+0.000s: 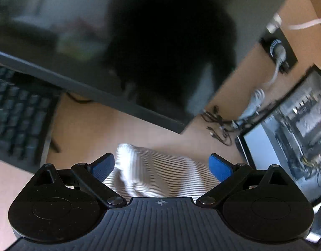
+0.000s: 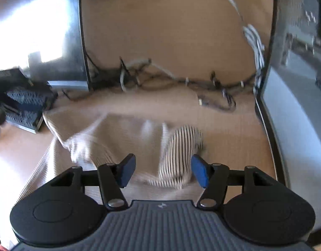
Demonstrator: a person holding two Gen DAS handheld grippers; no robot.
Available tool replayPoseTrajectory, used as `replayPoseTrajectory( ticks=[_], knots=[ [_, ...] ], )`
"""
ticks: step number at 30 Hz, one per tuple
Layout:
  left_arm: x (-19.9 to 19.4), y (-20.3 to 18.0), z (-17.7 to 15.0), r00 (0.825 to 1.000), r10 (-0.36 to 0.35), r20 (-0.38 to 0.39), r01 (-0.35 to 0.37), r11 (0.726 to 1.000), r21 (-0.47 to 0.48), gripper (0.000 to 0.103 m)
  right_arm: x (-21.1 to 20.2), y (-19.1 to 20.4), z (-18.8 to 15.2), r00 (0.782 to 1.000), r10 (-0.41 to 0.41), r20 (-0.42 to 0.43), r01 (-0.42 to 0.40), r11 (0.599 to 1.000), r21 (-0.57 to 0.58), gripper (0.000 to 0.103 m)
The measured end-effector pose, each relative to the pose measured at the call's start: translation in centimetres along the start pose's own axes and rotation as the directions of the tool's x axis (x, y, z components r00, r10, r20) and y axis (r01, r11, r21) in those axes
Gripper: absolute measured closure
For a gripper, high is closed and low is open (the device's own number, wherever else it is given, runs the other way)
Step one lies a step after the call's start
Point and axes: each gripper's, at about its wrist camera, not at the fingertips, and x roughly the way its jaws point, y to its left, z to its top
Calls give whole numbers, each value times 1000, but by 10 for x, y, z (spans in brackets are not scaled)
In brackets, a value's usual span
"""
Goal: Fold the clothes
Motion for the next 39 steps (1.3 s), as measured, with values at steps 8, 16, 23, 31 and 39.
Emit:
replayPoseTrajectory(
  ticks=[8, 16, 23, 31, 39],
  knots=[
    [46, 1, -31, 976, 79, -201, -67, 996, 64, 7, 42, -1, 30, 999, 53, 15, -53, 998, 39, 43],
    [11, 22, -26, 985, 45, -167, -39, 998, 42, 7, 71, -6, 0, 993, 26, -116, -26, 1000, 1, 42],
    [-5, 58, 9, 995, 28, -95, -46, 982, -185, 7, 42, -38, 7, 998, -28, -50, 37, 982, 186, 42],
    [46, 37, 5, 977, 17, -212, -44, 991, -123, 16, 37, -53, 3, 997, -52, -56, 67, 954, 292, 34],
    [45, 19, 5, 978, 21, -208, -23, 1000, -9, 69, 64, -36, 1, 994, 45, -99, -19, 968, 249, 86]
  ],
)
